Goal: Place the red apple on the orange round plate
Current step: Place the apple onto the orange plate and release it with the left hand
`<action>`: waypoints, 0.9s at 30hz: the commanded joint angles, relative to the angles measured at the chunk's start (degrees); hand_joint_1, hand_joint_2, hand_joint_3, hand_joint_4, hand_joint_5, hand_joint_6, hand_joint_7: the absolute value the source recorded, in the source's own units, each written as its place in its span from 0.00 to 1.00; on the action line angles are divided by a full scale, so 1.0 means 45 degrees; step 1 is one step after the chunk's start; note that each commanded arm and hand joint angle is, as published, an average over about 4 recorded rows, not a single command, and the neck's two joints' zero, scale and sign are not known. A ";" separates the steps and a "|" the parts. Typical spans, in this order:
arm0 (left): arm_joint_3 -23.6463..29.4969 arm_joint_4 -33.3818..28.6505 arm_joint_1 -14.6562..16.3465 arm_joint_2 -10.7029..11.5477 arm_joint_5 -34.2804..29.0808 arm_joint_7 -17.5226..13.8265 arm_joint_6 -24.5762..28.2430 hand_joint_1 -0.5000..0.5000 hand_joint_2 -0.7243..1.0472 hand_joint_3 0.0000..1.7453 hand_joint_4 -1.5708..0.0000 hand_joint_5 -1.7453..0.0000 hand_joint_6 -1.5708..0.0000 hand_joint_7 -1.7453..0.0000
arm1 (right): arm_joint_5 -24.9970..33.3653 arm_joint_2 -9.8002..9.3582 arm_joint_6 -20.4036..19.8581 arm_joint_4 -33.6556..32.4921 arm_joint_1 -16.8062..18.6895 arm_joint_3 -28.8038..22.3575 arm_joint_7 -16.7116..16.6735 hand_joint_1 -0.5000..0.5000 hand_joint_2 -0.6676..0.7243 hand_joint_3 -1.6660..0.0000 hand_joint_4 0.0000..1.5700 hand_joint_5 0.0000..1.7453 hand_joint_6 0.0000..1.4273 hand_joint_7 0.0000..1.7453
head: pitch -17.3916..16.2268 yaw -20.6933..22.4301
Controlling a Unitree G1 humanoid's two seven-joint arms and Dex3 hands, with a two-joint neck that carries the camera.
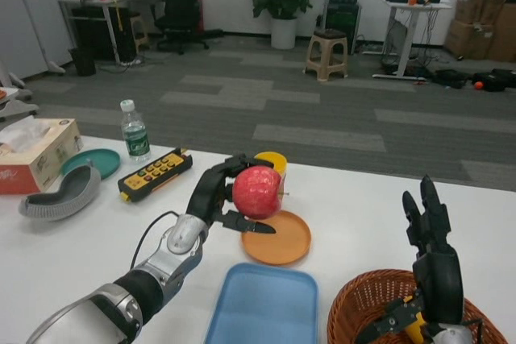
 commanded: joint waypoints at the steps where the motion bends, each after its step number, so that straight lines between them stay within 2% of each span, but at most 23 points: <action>1: -0.0078 0.1352 -0.0782 -0.0249 0.0215 0.0137 0.0759 0.00 1.00 0.05 0.00 0.00 0.10 0.21 | 0.0126 -0.0047 0.0012 -0.0108 0.0065 -0.0049 -0.0037 0.50 0.82 0.95 0.00 0.00 0.00 0.04 | 0.0012 -0.0073; 9: -0.0522 0.2817 -0.1900 -0.0644 0.0645 0.0332 0.2395 0.00 1.00 0.05 0.00 0.00 0.10 0.24 | 0.0126 -0.0047 0.0012 -0.0127 0.0138 -0.0044 -0.0037 0.50 0.82 0.95 0.00 0.00 0.00 0.04 | 0.0117 -0.0037; 13: -0.0805 0.3266 -0.2330 -0.0781 0.1104 0.0401 0.3606 0.00 1.00 0.05 0.00 0.00 0.10 0.24 | 0.0146 -0.0047 0.0012 -0.0088 0.0138 -0.0015 -0.0037 0.50 0.82 0.95 0.00 0.00 0.00 0.04 | 0.0157 -0.0023; 17: -0.0883 0.3608 -0.2554 -0.0888 0.1378 0.0508 0.3977 0.00 1.00 0.05 0.00 0.00 0.10 0.24 | 0.0146 -0.0047 0.0012 -0.0078 0.0138 -0.0015 -0.0037 0.50 0.82 0.95 0.00 0.00 0.00 0.04 | 0.0190 -0.0043; 21: -0.1108 0.3906 -0.2925 -0.1093 0.1773 0.0879 0.5222 0.00 1.00 0.05 0.00 0.00 0.10 0.24 | 0.0146 -0.0047 0.0012 -0.0054 0.0133 0.0005 -0.0037 0.50 0.82 0.95 0.00 0.00 0.00 0.04 | 0.0210 -0.0106; 23: -0.1108 0.4160 -0.3130 -0.1181 0.2003 0.1138 0.5539 0.00 1.00 0.03 0.00 0.00 0.09 0.24 | 0.0146 -0.0047 0.0012 -0.0044 0.0119 0.0039 -0.0037 0.50 0.82 0.95 0.00 0.00 0.00 0.04 | 0.0212 -0.0122; 27: -0.1108 0.4897 -0.3628 -0.1342 0.2510 0.1680 0.6091 0.00 1.00 0.05 0.00 0.00 0.08 0.24 | 0.0146 -0.0047 0.0012 -0.0039 0.0099 0.0093 -0.0037 0.50 0.82 0.95 0.00 0.00 0.00 0.04 | 0.0161 -0.0105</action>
